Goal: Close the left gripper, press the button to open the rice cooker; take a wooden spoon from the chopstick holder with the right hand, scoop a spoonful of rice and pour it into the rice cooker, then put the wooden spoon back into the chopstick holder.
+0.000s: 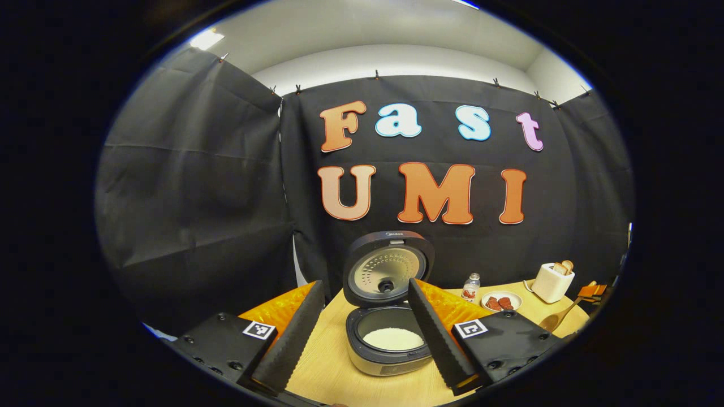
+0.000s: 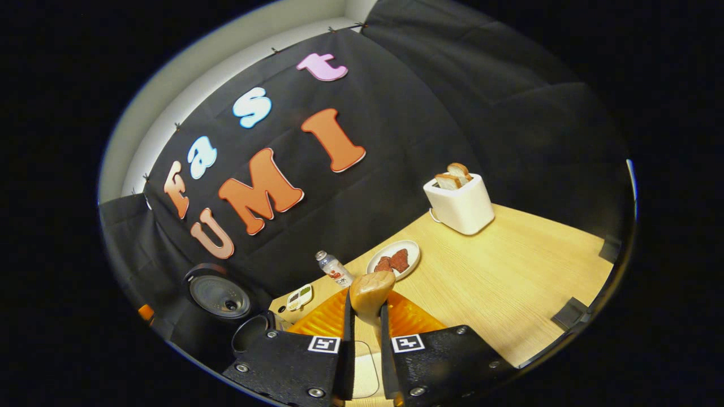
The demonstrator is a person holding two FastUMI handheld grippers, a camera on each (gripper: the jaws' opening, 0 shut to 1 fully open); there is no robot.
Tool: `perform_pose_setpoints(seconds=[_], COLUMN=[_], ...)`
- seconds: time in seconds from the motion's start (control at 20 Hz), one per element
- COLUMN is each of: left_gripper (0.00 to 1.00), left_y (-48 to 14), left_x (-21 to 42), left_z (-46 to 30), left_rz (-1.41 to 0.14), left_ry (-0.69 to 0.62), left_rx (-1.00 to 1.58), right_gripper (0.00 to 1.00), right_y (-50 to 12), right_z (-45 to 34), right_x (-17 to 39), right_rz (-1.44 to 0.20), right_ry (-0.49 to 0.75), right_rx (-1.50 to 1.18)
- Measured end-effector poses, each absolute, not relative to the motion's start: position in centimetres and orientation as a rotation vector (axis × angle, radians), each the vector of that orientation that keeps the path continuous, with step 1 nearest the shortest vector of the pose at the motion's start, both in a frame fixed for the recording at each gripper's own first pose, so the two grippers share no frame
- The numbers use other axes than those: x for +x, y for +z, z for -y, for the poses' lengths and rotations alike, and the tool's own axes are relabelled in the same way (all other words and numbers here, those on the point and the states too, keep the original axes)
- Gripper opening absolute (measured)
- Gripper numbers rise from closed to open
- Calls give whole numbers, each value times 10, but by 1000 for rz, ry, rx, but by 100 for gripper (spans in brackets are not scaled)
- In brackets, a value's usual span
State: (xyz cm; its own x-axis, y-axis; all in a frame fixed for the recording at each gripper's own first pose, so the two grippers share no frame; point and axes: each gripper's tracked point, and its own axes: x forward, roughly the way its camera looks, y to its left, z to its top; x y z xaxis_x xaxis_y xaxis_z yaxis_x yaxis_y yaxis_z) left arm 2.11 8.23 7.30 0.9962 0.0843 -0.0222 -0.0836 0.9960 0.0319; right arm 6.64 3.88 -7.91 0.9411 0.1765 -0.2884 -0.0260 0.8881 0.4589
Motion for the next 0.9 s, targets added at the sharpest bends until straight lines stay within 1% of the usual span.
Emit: perform_pose_setpoints(seconds=[0.2,0.4,0.65,0.7,0.75,0.9], left_gripper=[98,97,96,96,96,96], left_y=[70,75,72,70,66,59], left_x=[31,37,44,45,48,52], left_z=[-94,-113,-141,-147,-152,-164], left_rz=[-27,-15,-16,-23,-30,-45], left_ry=[50,27,13,12,11,10], left_rx=[28,36,50,54,59,65], right_gripper=[19,19,19,16,14,14], right_y=[-62,-80,-121,-131,-141,-156], right_z=[-89,-137,-163,-161,-164,-163], right_x=[46,33,35,36,40,46], right_rz=[-271,-257,-266,-278,-297,-317], right_ry=[168,204,176,162,152,118], right_rx=[339,188,17,3,-3,34])
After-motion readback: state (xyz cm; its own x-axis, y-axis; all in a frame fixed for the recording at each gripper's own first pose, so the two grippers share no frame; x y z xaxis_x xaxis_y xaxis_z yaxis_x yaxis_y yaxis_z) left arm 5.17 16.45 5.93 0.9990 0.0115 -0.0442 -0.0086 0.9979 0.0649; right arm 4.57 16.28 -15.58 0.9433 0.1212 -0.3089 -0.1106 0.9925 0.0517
